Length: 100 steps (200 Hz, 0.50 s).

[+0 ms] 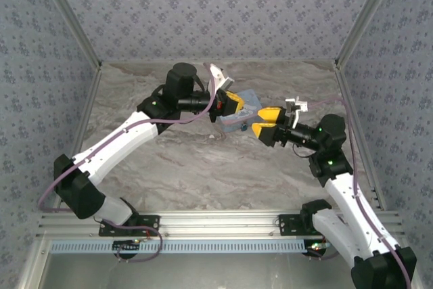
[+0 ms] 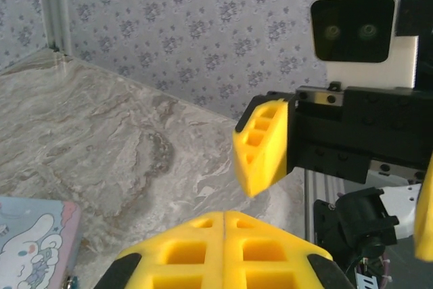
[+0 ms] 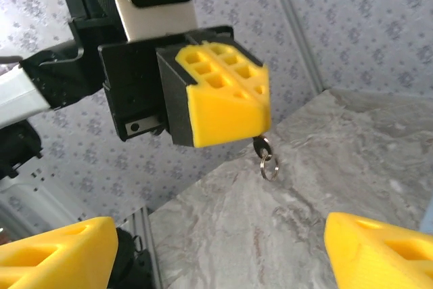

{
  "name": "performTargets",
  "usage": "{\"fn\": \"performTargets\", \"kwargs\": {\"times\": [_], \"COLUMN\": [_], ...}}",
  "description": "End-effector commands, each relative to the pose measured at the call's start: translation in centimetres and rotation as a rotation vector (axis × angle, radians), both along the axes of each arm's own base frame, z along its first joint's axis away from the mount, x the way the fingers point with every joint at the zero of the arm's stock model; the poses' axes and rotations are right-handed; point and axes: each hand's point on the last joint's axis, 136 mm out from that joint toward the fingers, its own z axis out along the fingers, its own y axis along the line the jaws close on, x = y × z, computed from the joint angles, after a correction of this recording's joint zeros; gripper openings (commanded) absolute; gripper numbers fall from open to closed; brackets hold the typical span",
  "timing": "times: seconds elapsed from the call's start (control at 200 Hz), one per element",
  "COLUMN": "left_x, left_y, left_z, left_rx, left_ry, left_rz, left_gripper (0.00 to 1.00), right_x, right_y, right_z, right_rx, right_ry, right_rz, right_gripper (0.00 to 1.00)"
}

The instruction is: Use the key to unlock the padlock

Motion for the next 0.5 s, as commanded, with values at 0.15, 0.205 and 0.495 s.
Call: {"fn": "performTargets", "kwargs": {"times": [0.15, 0.205, 0.495], "left_x": [-1.7, -1.8, -1.9], "left_y": [0.1, 0.1, -0.1], "left_z": [2.4, 2.3, 2.4], "left_rx": [-0.047, -0.048, -0.064], "left_ry": [-0.046, -0.039, -0.03], "left_rz": [-0.095, -0.106, -0.116], "left_gripper": [0.0, 0.0, 0.0], "right_x": [-0.7, -0.5, 0.2], "right_y": [1.4, 1.6, 2.3], "right_z": [2.1, 2.1, 2.3], "right_rx": [-0.01, -0.013, -0.024], "right_ry": [-0.117, -0.12, -0.123], "right_rz": [0.07, 0.075, 0.092], "right_gripper": [0.68, 0.66, 0.51]}}
